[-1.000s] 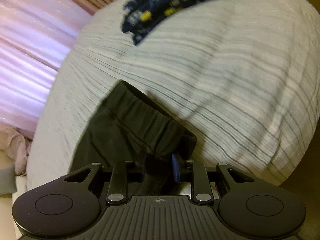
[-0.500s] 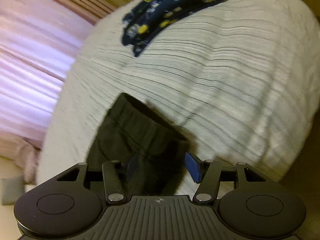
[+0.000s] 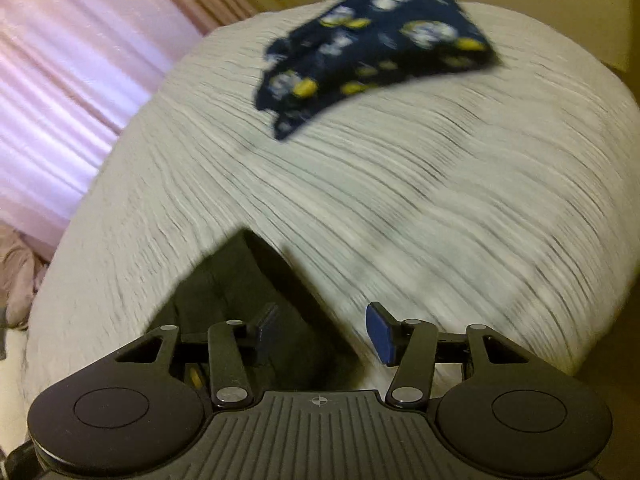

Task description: Fold clothes

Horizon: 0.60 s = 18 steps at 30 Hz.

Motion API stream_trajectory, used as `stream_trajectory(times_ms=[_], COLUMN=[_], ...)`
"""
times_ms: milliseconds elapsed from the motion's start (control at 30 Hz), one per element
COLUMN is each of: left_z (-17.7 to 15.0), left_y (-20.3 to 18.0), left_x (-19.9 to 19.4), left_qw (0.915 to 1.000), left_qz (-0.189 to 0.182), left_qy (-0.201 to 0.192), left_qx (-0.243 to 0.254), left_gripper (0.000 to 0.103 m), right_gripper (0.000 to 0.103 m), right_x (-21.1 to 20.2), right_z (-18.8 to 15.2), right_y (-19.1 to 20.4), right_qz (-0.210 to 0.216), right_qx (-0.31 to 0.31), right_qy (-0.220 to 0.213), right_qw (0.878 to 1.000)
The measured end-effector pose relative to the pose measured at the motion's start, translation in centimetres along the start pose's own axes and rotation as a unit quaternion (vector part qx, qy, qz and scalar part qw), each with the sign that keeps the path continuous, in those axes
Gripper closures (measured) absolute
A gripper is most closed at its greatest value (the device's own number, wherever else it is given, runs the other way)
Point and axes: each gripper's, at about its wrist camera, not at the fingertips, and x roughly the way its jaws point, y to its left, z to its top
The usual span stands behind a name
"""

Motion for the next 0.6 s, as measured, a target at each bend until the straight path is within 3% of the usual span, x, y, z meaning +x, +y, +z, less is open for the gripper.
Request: stream_trajectory(times_ms=[100, 300, 367, 400, 433, 500, 600], left_z=[2.0, 3.2, 3.0, 2.9, 2.7, 2.5, 1.7], left_y=[-0.7, -0.2, -0.1, -0.1, -0.1, -0.4, -0.1], left_x=[3.2, 9.1, 10.7, 11.4, 12.0, 12.1, 11.6], left_qw=[0.9990, 0.9925, 0.9891, 0.9874, 0.9858, 0.9874, 0.9917], left_qz=[-0.039, -0.072, -0.084, -0.090, -0.096, -0.095, -0.099], left_qy=[0.020, 0.092, 0.114, 0.124, 0.132, 0.125, 0.081], left_qx=[-0.010, -0.034, -0.040, -0.039, -0.037, -0.015, -0.014], left_gripper=[0.060, 0.059, 0.073, 0.081, 0.102, 0.103, 0.102], right_gripper=[0.050, 0.050, 0.051, 0.057, 0.090, 0.096, 0.098], right_x=[3.6, 9.4, 10.3, 10.4, 10.4, 9.8, 8.3], right_z=[2.7, 4.6, 4.4, 4.2, 4.0, 3.8, 2.8], right_y=[1.6, 2.9, 3.1, 3.2, 3.3, 3.3, 4.5], right_qz=[0.039, 0.081, 0.089, 0.086, 0.082, 0.084, 0.058], right_qx=[-0.012, -0.012, -0.012, -0.019, -0.027, -0.033, -0.078], right_qy=[0.027, 0.076, 0.087, 0.081, 0.074, 0.063, 0.036], right_qw=[0.999, 0.994, 0.992, 0.993, 0.993, 0.994, 0.995])
